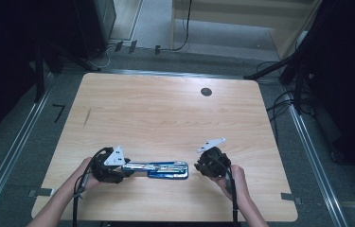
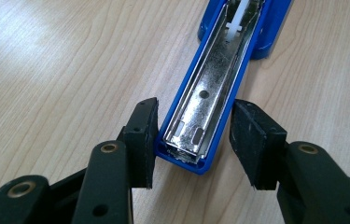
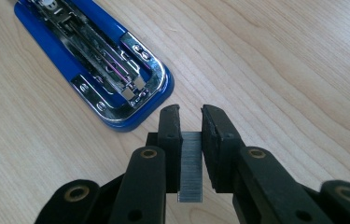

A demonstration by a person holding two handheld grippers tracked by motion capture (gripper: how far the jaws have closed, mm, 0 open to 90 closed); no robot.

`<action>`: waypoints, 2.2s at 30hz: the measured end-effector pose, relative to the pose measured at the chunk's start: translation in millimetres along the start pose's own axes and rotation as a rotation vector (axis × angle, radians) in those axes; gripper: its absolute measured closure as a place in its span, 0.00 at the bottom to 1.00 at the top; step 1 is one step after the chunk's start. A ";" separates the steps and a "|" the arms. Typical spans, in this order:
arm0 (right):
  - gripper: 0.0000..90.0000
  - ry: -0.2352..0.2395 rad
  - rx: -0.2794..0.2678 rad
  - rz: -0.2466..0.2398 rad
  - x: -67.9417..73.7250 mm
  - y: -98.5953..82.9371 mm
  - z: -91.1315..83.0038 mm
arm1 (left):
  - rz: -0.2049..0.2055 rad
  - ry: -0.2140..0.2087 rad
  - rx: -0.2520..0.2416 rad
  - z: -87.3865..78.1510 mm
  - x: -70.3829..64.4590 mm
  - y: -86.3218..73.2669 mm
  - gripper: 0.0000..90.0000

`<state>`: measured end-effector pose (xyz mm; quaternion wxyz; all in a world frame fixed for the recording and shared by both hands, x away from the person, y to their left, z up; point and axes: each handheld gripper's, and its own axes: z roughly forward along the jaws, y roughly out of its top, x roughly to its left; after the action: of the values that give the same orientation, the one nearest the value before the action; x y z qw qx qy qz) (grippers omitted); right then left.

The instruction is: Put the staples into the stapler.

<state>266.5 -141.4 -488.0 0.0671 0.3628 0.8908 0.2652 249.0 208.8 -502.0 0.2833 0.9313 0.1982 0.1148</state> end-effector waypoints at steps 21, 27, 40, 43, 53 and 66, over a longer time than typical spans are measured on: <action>0.88 0.010 -0.047 -0.027 -14.2 5.1 -13.1 | 0.008 -0.006 0.008 3.1 4.3 3.1 0.59; 0.88 0.024 -0.057 -0.054 -14.1 8.7 -12.9 | 0.011 -0.001 0.011 2.4 3.8 3.5 0.59; 0.88 0.040 -0.082 -0.100 -19.0 22.8 -16.3 | 0.008 -0.008 -0.002 2.7 4.8 2.5 0.59; 0.88 0.055 -0.083 -0.111 -19.5 27.3 -15.7 | 0.008 -0.007 -0.004 2.7 5.0 2.3 0.59; 0.88 0.084 -0.087 -0.159 -12.4 40.1 -11.4 | 0.012 -0.001 -0.009 2.9 4.9 2.7 0.59; 0.88 0.151 -0.100 -0.282 3.0 51.8 -3.4 | 0.014 -0.002 -0.010 1.6 5.5 3.4 0.59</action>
<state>294.9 -110.0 -457.9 0.0545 0.2095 0.9210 0.3237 255.4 207.9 -500.9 0.2874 0.9313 0.1906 0.1171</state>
